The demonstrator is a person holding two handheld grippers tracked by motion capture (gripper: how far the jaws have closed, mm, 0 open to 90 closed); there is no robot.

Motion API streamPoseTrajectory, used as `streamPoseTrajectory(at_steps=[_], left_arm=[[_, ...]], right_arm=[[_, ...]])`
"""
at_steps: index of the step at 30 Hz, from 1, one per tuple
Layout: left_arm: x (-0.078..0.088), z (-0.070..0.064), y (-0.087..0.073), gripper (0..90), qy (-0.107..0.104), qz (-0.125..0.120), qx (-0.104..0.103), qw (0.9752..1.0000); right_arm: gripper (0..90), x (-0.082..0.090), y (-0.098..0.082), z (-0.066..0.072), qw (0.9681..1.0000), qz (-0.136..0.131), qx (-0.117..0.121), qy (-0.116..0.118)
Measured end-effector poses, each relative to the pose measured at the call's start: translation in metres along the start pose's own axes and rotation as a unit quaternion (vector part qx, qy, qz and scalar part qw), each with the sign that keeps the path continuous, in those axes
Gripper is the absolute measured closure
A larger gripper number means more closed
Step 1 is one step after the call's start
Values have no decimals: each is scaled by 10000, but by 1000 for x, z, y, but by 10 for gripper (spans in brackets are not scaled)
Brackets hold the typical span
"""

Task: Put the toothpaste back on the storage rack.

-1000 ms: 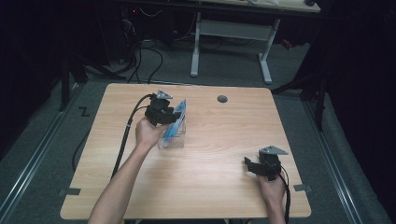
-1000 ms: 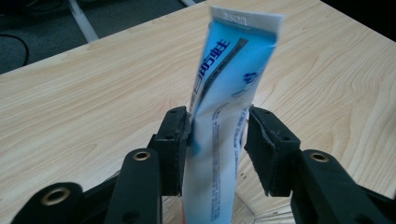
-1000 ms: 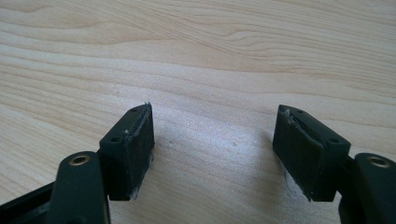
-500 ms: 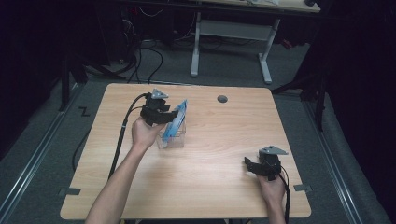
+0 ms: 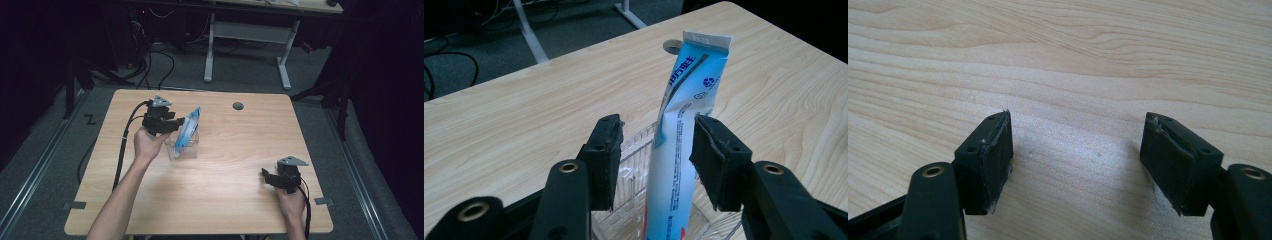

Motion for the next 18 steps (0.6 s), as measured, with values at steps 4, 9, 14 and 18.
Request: streamPoseTrajectory(at_steps=[4, 9, 14, 18], left_arm=[[5, 1, -2, 547, 24, -4, -16, 10000], [10, 3, -4, 544, 28, -56, 10, 10000], [15, 6, -7, 544, 41, -106, 54, 9999], [19, 9, -10, 544, 56, -131, 87, 9999]], right_arm=[[293, 0, 0, 0, 10000, -1, 0, 0], [293, 0, 0, 0, 10000, -1, -1, 0], [293, 0, 0, 0, 10000, -1, -1, 0], [293, 0, 0, 0, 10000, -1, 0, 0]])
Point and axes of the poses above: each handheld gripper's, and its own axes: x roughly backward along the jaws, y roughly out of its top, z roughly to its left, the point moved 2 cm from there along -x, roughly forward along the jaws, and after that the axes turned 12 degrees about z, right-handed, at the moved point
